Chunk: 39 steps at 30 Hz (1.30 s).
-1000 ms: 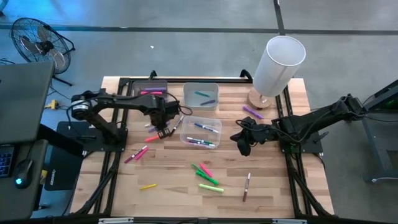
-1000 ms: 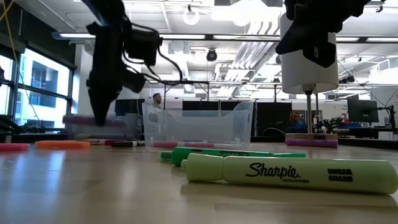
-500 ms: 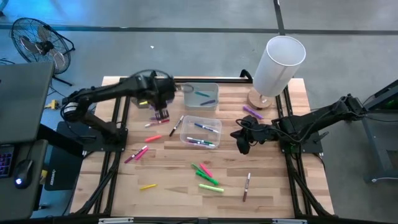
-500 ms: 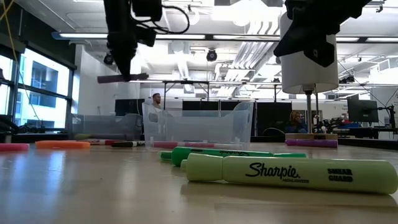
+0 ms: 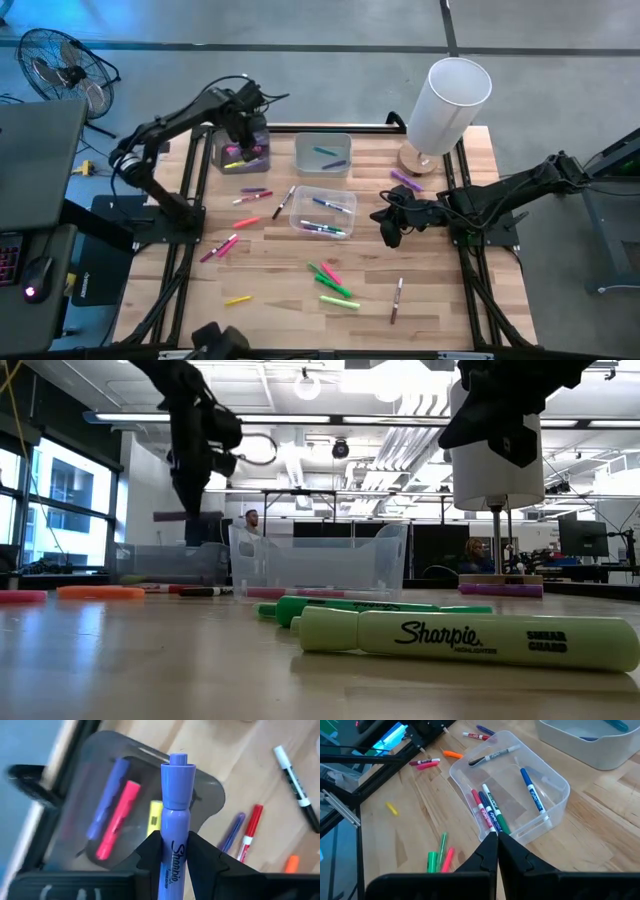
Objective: Pick & Place Markers
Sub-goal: Put the violet highlighter into the black bin, then put the purple highlighter into the black bin
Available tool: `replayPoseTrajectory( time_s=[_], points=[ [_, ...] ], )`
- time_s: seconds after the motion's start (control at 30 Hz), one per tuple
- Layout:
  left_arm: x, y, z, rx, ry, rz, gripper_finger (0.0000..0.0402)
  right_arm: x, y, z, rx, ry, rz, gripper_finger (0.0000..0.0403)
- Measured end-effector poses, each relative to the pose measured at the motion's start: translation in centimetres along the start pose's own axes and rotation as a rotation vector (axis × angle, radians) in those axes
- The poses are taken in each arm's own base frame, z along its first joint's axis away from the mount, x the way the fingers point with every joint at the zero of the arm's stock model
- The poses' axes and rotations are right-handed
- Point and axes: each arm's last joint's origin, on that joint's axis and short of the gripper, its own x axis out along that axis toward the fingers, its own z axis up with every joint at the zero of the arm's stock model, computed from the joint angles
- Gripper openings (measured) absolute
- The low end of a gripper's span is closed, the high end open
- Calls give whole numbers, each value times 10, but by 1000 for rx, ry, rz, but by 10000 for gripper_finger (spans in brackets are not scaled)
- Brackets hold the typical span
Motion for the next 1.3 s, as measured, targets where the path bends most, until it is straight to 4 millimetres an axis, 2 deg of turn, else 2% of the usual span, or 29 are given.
replayPoseTrajectory(
  time_s=[0.23, 0.37, 0.6, 0.73, 0.9, 0.97, 1.07, 1.17, 1.3],
  points=[
    [32, 9, 6, -30, 113, -22, 102, 0, 1, 0, 2, -5, 5, 2],
    [40, 9, 7, -66, 148, -40, 126, 0, 1, 0, 0, -5, 5, 1],
    [38, 6, 3, -137, 176, -80, 165, 0, 1, 0, -35, -3, 6, 1],
    [20, -1, -2, -199, 123, -205, 164, 0, -1, -1, -44, 1, -14, 2],
    [-18, -30, -7, -198, -1, -175, 146, 0, -3, -2, -57, 19, -31, 1],
    [-37, -47, -13, -182, -61, -139, 138, 0, -3, -2, -82, 19, -31, 3],
    [-52, -73, -27, -151, -163, -122, 124, 0, -3, -2, -119, 20, -30, 6],
    [-57, -98, -44, -125, -264, -139, 108, 0, -3, -2, -154, 21, -30, 7],
    [-44, -121, -70, -128, -333, -179, 72, 0, -3, -2, -185, 15, -36, 7]
  ],
)
